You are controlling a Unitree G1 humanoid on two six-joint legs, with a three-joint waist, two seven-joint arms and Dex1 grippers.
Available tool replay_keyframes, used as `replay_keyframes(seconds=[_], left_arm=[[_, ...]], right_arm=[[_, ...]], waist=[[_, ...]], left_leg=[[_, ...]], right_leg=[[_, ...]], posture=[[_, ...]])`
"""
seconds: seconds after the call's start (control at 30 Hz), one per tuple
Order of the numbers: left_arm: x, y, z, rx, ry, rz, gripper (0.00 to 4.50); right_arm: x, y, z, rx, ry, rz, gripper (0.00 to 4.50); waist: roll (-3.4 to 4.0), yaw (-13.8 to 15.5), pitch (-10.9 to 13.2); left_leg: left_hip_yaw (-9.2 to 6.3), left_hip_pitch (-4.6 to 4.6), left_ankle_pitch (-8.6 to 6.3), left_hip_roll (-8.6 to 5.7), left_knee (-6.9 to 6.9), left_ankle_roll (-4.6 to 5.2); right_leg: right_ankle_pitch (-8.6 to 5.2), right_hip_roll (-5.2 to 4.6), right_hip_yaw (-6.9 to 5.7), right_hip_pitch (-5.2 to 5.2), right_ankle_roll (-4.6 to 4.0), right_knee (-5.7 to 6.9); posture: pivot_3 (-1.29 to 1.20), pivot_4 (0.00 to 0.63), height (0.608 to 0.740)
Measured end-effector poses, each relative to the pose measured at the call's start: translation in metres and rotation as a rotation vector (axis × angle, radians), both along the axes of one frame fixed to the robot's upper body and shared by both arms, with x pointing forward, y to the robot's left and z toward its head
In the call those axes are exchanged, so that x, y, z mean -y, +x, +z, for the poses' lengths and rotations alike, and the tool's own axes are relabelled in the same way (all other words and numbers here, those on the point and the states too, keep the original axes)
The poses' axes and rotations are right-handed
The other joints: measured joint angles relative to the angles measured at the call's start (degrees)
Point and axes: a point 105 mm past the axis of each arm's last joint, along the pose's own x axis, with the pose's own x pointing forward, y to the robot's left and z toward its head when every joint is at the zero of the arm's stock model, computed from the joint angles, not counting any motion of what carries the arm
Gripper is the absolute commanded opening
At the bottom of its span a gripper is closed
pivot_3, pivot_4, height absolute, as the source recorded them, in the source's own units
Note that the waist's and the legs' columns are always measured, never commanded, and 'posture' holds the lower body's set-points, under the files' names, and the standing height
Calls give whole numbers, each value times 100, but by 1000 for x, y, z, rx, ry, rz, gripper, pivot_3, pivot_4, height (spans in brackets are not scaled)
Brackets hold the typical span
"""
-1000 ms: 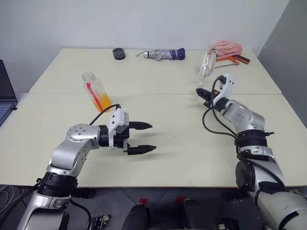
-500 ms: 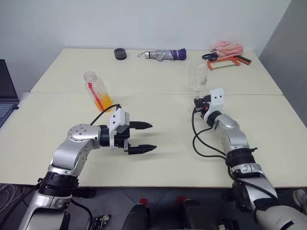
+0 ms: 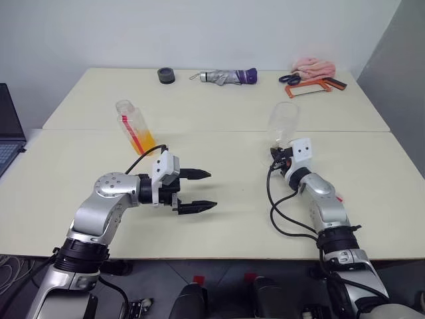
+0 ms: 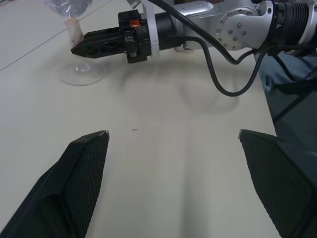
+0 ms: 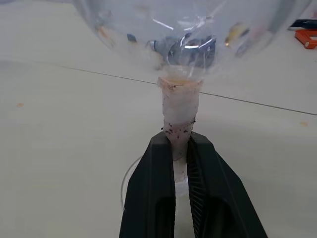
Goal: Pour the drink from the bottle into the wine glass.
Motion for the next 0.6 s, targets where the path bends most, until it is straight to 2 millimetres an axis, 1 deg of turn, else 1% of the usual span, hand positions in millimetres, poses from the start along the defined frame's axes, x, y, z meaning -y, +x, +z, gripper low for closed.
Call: replay_keyframes(seconds=[0.1, 0.23, 0.3, 0.4, 0.53, 0.6], left_arm=[[-12, 11, -1, 7, -23, 123, 4500], [-35, 24, -8, 11, -22, 296, 4500], [-44, 25, -8, 12, -31, 345, 4500], [-58, 21, -12, -2, -44, 411, 4500], [-69, 15, -8, 2, -41, 454, 4500], [-72, 14, -4, 8, -53, 469, 4500]], right_arm=[[-19, -3, -2, 36, -2, 62, 95], [-57, -1, 1, 72, -25, 172, 95], [-75, 1, 6, 84, -18, 216, 95], [-99, 6, 10, 87, -15, 274, 95], [-114, 9, 3, 63, -23, 310, 95], [-116, 10, -1, 53, -27, 315, 95]], waist=[[2, -42, 1], [4, -135, 3], [4, -146, 3], [4, -160, 3], [4, -136, 3], [4, -125, 3]], left_leg=[[7, 0, 0, 1, -4, 0], [6, 6, 1, 4, -19, -1], [4, 6, 1, 9, -21, -1], [6, 8, 2, 18, -27, -3], [4, 7, 2, 7, -33, -3], [4, 8, 2, 4, -33, -4]], right_leg=[[0, 7, 5, -8, 0, 1], [0, 13, 4, -13, -1, 2], [0, 10, 3, -13, -1, 2], [1, -3, 5, -14, -1, 0], [1, -16, 3, -13, -1, -3], [1, -19, 2, -12, -1, -5]], posture=[[0, 150, 740], [0, 150, 740], [0, 150, 740], [0, 150, 740], [0, 150, 740], [0, 150, 740]])
